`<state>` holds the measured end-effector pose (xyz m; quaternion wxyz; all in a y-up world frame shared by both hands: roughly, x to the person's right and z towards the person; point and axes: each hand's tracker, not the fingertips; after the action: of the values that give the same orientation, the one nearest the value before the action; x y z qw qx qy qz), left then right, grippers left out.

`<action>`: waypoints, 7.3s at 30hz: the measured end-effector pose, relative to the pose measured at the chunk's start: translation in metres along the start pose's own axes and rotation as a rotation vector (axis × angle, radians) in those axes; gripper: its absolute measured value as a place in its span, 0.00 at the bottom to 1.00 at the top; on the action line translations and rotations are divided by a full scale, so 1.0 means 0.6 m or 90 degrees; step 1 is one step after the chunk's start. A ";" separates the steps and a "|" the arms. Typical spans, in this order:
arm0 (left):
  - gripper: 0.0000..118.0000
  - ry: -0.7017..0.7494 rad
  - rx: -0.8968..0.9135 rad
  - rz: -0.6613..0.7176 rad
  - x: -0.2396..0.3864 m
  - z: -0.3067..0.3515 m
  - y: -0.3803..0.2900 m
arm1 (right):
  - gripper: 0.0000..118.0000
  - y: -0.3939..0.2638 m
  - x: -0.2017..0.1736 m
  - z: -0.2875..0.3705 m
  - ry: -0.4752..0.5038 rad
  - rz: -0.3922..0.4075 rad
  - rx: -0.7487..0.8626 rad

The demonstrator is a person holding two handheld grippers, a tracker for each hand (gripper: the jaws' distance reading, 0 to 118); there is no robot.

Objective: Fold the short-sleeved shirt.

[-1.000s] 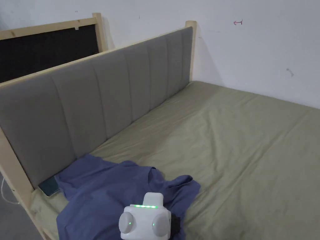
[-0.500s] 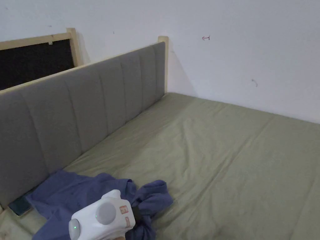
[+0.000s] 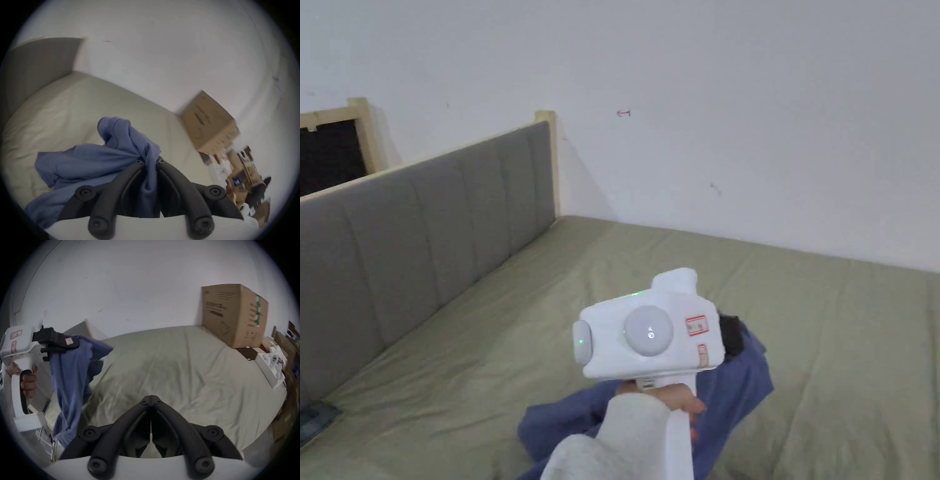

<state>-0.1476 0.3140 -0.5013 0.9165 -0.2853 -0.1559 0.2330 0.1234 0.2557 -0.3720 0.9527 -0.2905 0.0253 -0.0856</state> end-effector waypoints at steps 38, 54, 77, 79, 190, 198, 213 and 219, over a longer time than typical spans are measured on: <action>0.00 0.155 -0.231 -0.003 -0.132 -0.020 -0.274 | 0.00 -0.049 0.035 -0.027 0.014 -0.025 -0.094; 0.90 0.288 -0.211 0.235 -0.366 -0.057 -0.069 | 0.00 -0.076 0.025 -0.113 -0.004 -0.011 -0.179; 0.05 0.272 -0.223 0.181 -0.371 -0.069 -0.108 | 0.00 0.002 0.058 -0.185 0.056 -0.018 -0.207; 0.05 0.269 -0.211 0.161 -0.355 -0.065 -0.098 | 0.00 0.052 0.075 -0.219 0.094 -0.018 -0.203; 0.05 0.389 -0.221 -0.145 -0.304 0.160 -0.277 | 0.03 -0.129 0.366 -0.055 -0.056 -0.187 -0.457; 0.72 0.401 -0.209 -0.103 -0.325 0.190 -0.312 | 0.24 -0.138 0.389 -0.044 -0.057 -0.249 -0.363; 0.01 0.342 -0.112 -0.100 -0.257 0.298 -0.324 | 0.01 -0.112 0.255 0.098 -0.046 -0.088 -0.207; 0.09 0.332 -0.116 -0.073 -0.277 0.296 -0.344 | 0.01 -0.160 0.235 0.092 0.003 -0.102 -0.254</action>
<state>-0.2922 0.1579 -0.2636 0.9078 -0.4078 0.0493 0.0845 0.2533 0.1826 -0.2721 0.8664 -0.4743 0.0209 -0.1550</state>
